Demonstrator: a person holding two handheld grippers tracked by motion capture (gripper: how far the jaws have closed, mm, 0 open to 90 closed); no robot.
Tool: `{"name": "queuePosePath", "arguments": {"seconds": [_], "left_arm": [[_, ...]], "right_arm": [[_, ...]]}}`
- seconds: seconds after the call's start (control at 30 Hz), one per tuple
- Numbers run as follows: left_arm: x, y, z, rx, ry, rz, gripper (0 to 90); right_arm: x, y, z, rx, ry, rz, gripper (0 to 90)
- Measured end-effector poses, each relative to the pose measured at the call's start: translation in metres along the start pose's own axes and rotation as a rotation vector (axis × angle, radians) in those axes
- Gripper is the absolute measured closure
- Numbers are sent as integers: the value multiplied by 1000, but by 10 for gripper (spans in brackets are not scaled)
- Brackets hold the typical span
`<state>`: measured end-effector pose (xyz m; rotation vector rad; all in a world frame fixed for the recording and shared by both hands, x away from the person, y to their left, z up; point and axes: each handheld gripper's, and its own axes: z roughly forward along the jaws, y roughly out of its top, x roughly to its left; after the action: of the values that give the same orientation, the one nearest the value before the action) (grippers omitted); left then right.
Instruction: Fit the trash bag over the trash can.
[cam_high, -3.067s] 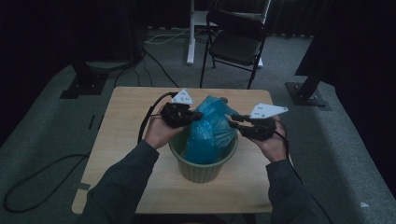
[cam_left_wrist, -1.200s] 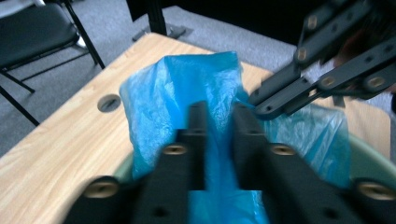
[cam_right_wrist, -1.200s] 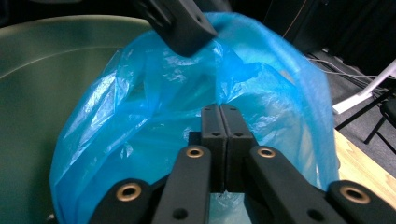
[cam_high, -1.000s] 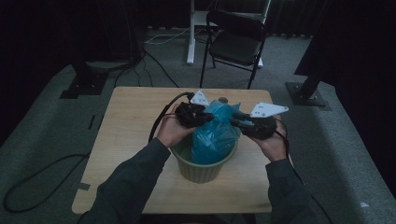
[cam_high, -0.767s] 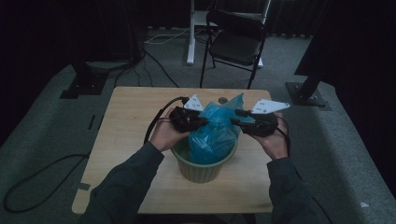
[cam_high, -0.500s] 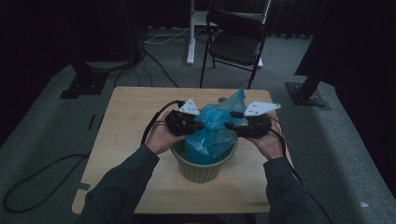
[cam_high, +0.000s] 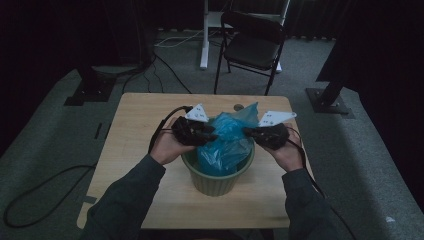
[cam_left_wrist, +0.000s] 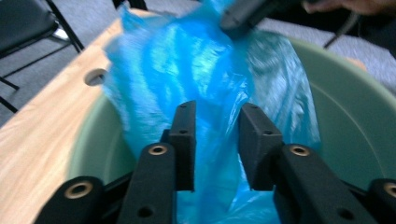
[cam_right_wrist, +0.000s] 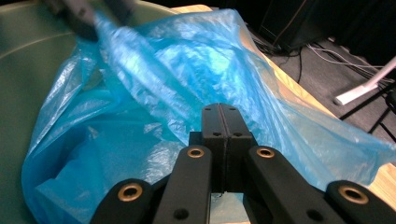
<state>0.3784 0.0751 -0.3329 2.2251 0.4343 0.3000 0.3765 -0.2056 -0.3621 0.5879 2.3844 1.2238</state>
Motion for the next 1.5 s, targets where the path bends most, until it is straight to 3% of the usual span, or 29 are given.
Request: {"name": "queuePosePath", "arguments": {"seconds": [0.23,0.33,0.43,0.47,0.6,0.77,0.87,0.97,1.03,1.2,1.27,1.33,1.37,1.5], "left_arm": [[17,15,5,-62,37,-70,605],[22,19,8,-74,31,-86,595],[31,24,6,-128,0,-131,588],[33,26,6,-130,12,-141,588],[38,32,17,-87,37,-152,573],[39,40,39,-9,33,-154,553],[38,40,49,28,20,-161,599],[36,40,51,54,18,-150,821],[34,40,49,63,21,-135,891],[22,36,40,52,41,-71,898],[15,33,33,29,50,-51,898],[13,32,31,20,53,-44,898],[5,27,25,7,70,-22,898],[-2,18,17,-17,76,-11,897]], "right_arm": [[2,0,-1,-10,10,-23,900],[2,-1,-2,-9,13,-29,900],[2,-2,-3,-8,16,-31,900],[2,-2,-3,-8,15,-30,900],[3,-2,-6,-19,25,-36,900],[6,-2,-6,-21,36,-51,900],[8,-1,-7,-25,44,-59,900],[12,-2,-10,-26,53,-71,900],[13,-2,-11,-26,55,-80,900],[17,-3,-15,-30,69,-90,898],[17,-3,-18,-40,71,-87,825],[17,-2,-21,-58,67,-80,803],[14,0,-27,-89,54,-62,763],[9,5,-35,-137,24,-31,743]]}}
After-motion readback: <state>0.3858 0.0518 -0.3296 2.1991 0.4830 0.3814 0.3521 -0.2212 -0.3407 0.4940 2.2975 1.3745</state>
